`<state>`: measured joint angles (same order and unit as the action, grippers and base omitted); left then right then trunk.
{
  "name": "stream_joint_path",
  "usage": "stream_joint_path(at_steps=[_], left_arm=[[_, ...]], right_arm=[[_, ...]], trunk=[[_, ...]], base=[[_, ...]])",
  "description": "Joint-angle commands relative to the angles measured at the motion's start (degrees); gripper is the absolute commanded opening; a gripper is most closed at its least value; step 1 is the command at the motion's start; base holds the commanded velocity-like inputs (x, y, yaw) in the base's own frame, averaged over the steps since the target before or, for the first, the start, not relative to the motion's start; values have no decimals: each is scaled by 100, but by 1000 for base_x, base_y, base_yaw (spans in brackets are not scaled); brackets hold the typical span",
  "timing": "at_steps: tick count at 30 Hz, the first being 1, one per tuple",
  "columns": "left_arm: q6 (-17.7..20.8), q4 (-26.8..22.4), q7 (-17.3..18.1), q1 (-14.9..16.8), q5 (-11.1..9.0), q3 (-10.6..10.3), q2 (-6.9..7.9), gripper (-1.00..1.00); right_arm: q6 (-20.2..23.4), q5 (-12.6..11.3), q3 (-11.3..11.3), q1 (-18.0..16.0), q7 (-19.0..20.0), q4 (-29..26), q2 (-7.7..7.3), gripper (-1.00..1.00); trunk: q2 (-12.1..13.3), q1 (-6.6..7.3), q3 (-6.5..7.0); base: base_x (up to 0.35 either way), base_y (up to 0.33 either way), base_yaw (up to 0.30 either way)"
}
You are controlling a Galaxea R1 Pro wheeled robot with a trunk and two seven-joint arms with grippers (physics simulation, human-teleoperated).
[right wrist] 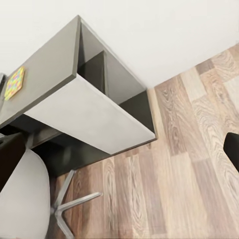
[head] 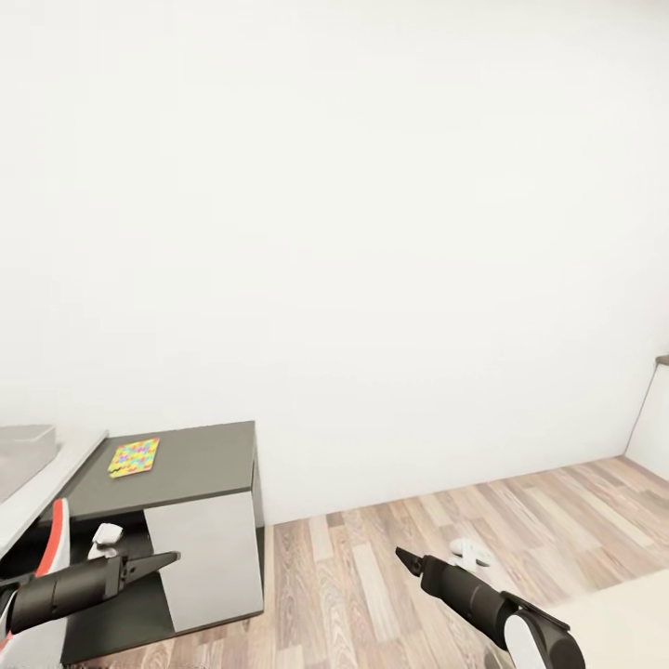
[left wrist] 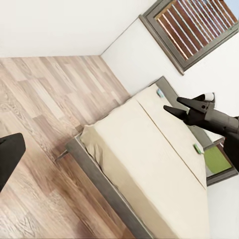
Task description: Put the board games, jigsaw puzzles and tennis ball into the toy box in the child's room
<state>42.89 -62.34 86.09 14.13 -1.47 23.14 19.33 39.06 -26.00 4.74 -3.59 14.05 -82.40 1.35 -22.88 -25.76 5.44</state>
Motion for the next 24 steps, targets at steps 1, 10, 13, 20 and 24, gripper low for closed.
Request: stream_joint_path(at_steps=[1,10,13,20,24], left_arm=[[61,3,19,3,1,-1,0,100],[62,3,14,7,3,-3,-2,100],[62,3,13,5,4,-3,-4,100],[62,3,16,5,0,-14,-8,100],[99,-22,31,3,-7,-8,-8,100]], right_arm=[[37,3,19,-1,29,-4,8,100],[40,-11,21,-1,36,-4,-10,100],[40,-24,23,-1,38,-4,-14,100],[18,-12,26,-1,31,-4,-15,100],[9,2,27,-1,21,-4,-17,100]], trunk=[[-4,-3,1],[-4,-3,28],[-4,-3,31],[-4,-3,34],[-4,-3,35]], base=[[16,8,218],[6,3,234],[1,-15,119],[19,-111,50],[23,-121,11]])
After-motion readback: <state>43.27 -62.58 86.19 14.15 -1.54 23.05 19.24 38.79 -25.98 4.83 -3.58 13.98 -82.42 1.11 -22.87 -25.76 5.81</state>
